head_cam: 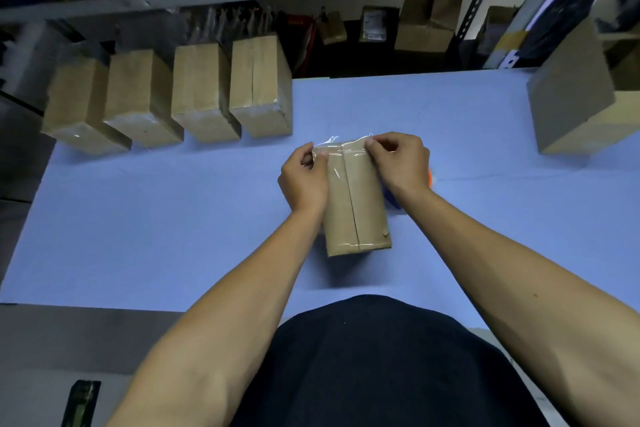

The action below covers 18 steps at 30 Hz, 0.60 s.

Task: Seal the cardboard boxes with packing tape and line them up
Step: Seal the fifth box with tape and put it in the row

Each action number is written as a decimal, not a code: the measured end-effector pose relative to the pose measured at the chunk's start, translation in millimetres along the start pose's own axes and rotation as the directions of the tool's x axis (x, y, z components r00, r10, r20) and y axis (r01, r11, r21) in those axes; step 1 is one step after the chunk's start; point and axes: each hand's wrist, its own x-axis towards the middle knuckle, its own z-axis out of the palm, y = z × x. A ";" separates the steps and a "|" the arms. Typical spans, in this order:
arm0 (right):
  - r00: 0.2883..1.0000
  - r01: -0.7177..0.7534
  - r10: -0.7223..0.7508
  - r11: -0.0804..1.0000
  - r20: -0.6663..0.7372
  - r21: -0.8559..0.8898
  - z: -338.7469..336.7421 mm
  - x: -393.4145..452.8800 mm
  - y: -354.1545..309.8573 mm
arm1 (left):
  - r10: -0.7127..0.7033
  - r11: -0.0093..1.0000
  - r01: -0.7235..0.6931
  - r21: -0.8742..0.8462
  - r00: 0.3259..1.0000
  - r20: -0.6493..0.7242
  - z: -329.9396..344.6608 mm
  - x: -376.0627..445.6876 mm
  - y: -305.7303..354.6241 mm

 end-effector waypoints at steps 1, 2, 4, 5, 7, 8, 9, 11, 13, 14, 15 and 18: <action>1.000 0.024 -0.024 0.999 -0.008 0.031 -1.0 2.7 -6.8 | 0.014 1.000 -0.015 -0.023 1.000 -0.019 -0.6 3.4 6.9; 0.999 0.047 -0.046 0.997 -0.019 0.059 -1.8 5.3 -13.1 | 0.030 0.999 -0.031 -0.038 0.999 -0.039 -1.2 6.0 14.1; 0.996 0.083 -0.079 0.990 -0.045 0.112 -1.9 8.9 -24.1 | 0.067 0.996 -0.071 -0.057 0.995 -0.073 -3.6 9.0 28.2; 0.994 0.101 -0.094 0.986 -0.055 0.132 -1.0 10.2 -27.9 | 0.086 0.993 -0.092 -0.070 0.993 -0.082 -5.1 10.3 34.1; 0.990 0.131 -0.123 0.981 -0.068 0.140 1.1 11.4 -33.3 | 0.111 0.988 -0.121 -0.101 0.989 -0.096 -8.5 12.6 41.5; 0.989 0.141 -0.132 0.980 -0.071 0.137 1.9 11.5 -34.8 | 0.117 0.985 -0.129 -0.111 0.987 -0.105 -9.9 13.1 43.4; 0.987 0.149 -0.141 0.980 -0.072 0.128 2.8 11.6 -35.7 | 0.121 0.984 -0.135 -0.116 0.986 -0.116 -11.2 13.0 44.1; 0.983 0.174 -0.168 0.981 -0.069 0.087 5.0 11.0 -36.6 | 0.125 0.983 -0.141 -0.119 0.983 -0.136 -13.2 11.3 43.1; 0.980 0.196 -0.193 0.980 -0.054 0.042 7.2 9.1 -37.5 | 0.122 0.984 -0.140 -0.114 0.981 -0.150 -14.7 9.6 39.4; 0.977 0.206 -0.205 0.978 -0.051 0.016 8.0 8.2 -38.1 | 0.120 0.984 -0.138 -0.112 0.981 -0.155 -15.3 8.5 38.0; 0.975 0.215 -0.215 0.977 -0.055 -0.006 8.9 7.6 -38.8 | 0.121 0.984 -0.140 -0.114 0.980 -0.160 -15.8 7.8 37.6; 0.975 0.204 -0.202 0.979 -0.098 0.014 12.1 6.9 -44.6 | 0.143 0.979 -0.166 -0.119 0.973 -0.183 -16.7 6.4 42.4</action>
